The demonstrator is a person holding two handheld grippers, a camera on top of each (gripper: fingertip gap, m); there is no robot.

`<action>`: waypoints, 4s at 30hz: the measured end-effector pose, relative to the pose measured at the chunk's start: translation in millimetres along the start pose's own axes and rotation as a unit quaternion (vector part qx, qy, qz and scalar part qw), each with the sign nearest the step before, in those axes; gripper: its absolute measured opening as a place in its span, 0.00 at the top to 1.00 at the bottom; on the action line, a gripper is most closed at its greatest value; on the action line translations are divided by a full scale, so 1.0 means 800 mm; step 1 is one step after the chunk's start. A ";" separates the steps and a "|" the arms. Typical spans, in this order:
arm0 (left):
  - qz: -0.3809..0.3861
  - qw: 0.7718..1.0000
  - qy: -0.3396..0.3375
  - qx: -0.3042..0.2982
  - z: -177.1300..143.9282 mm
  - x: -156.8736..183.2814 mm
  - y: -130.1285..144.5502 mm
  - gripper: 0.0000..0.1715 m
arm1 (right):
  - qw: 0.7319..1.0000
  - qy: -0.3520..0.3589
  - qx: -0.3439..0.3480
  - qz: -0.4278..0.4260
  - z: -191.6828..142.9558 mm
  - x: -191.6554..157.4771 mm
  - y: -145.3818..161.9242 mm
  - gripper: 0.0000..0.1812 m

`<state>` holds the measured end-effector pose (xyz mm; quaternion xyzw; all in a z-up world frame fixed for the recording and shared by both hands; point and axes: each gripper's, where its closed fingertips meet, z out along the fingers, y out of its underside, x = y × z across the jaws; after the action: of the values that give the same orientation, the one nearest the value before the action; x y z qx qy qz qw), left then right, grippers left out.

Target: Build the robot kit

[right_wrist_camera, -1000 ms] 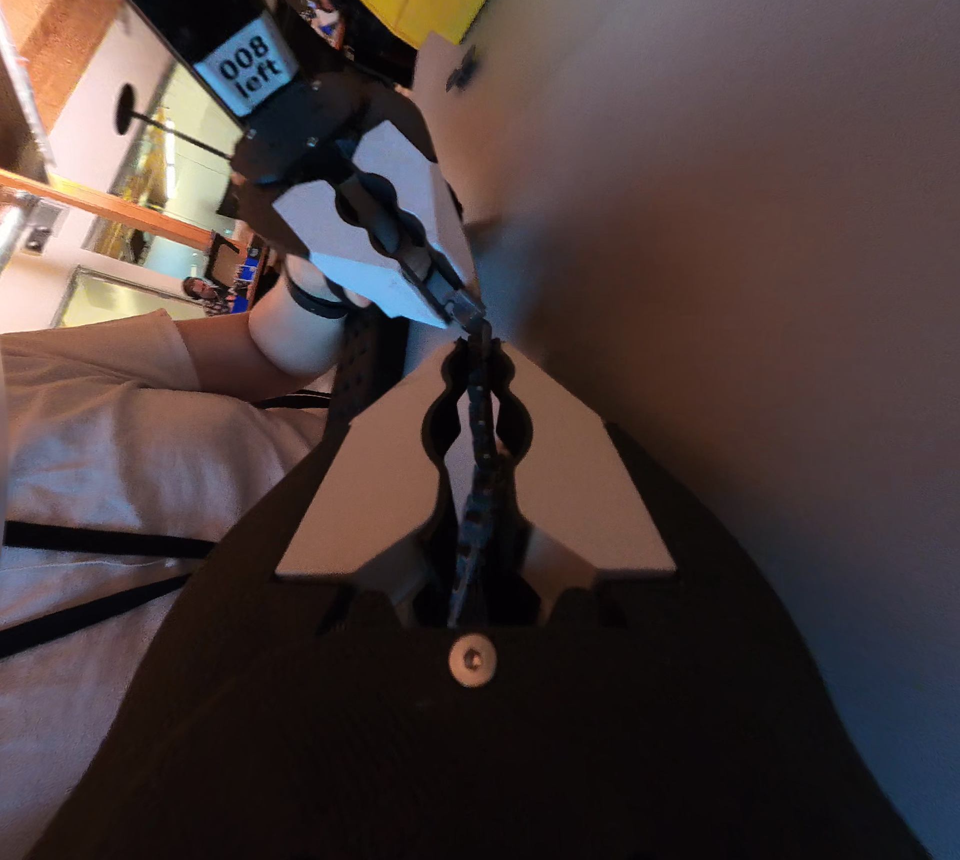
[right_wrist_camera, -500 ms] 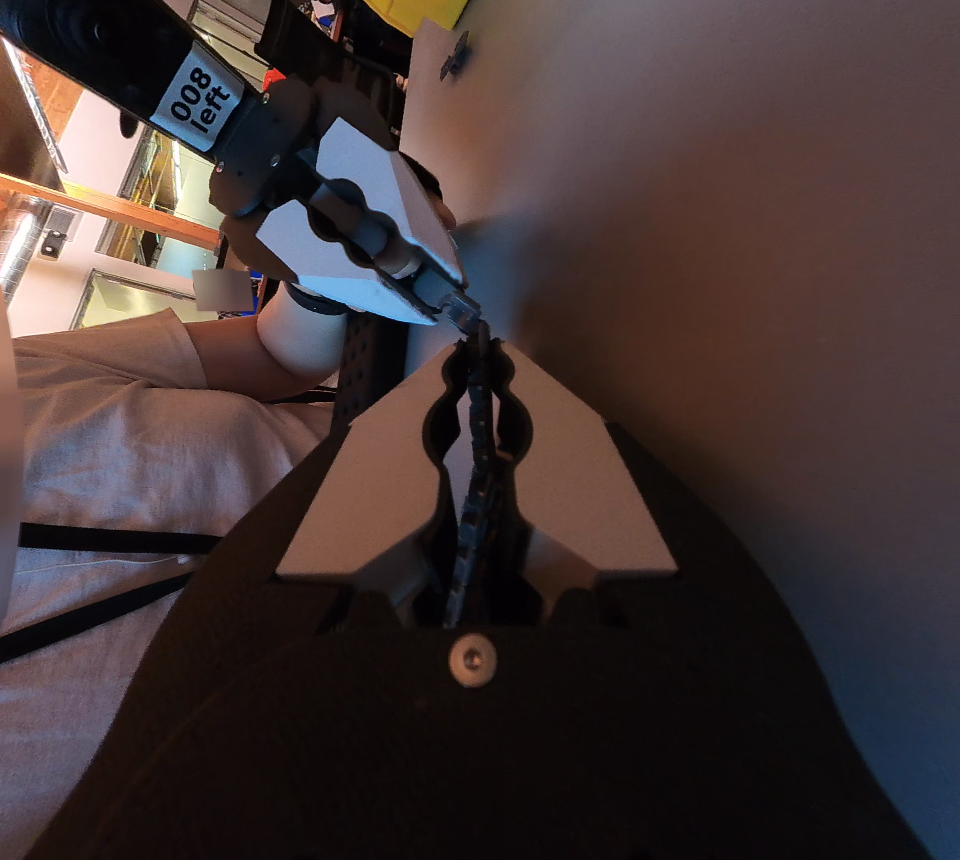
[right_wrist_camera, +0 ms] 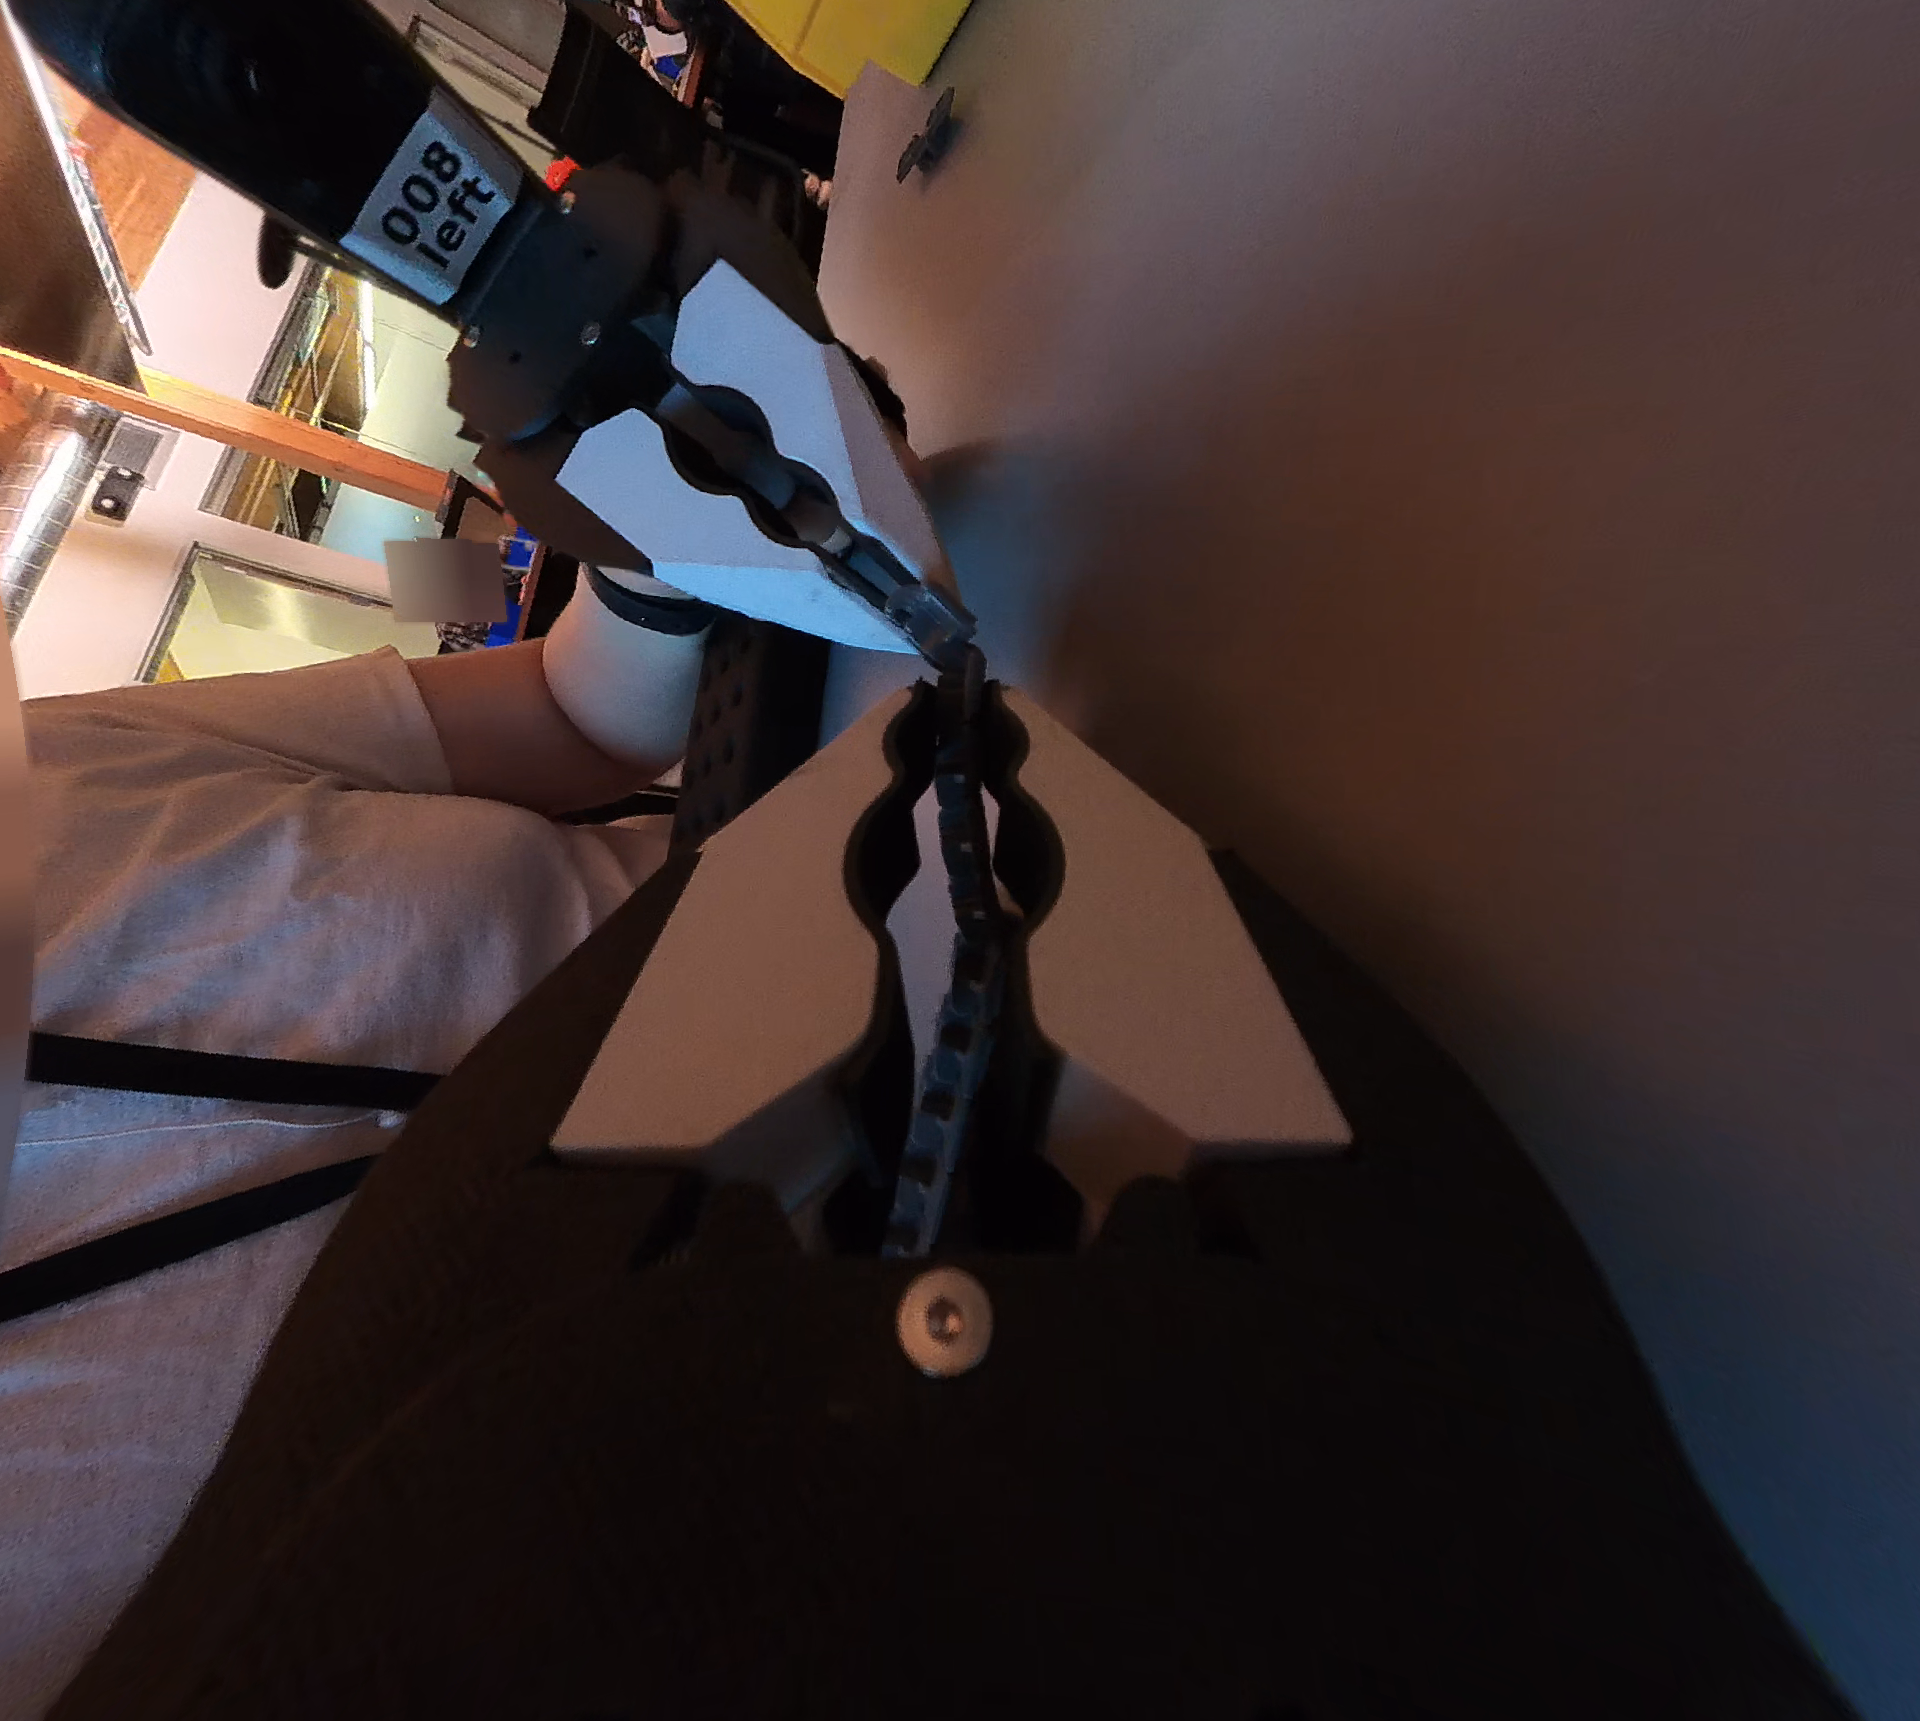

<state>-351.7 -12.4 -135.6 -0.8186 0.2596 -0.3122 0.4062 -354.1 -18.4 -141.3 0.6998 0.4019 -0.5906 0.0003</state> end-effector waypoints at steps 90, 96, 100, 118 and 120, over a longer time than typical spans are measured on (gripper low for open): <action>-0.150 0.976 0.120 0.099 -0.020 0.004 -0.033 1.00 | 0.981 -0.098 0.165 -0.034 -0.037 -0.026 -0.063 1.00; -0.206 0.976 0.014 0.071 -0.015 -0.047 -0.015 1.00 | 0.972 0.085 0.197 -0.096 -0.054 0.018 -0.077 1.00; -0.236 0.961 -0.089 0.112 -0.040 -0.097 -0.016 0.93 | 0.975 0.102 0.169 -0.098 -0.055 0.025 -0.067 0.98; -0.142 0.939 -0.162 0.268 -0.150 -0.093 -0.056 1.00 | 0.930 0.313 -0.002 -0.192 0.037 0.047 -0.100 1.00; -0.130 0.939 -0.161 0.275 -0.165 -0.085 -0.053 1.00 | 0.915 0.351 -0.021 -0.197 0.038 0.059 -0.099 1.00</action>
<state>-485.2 -9.7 -58.1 -0.7406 -0.0141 -0.2856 0.6081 -424.6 47.9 -152.0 0.7683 0.5181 -0.2869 -0.2428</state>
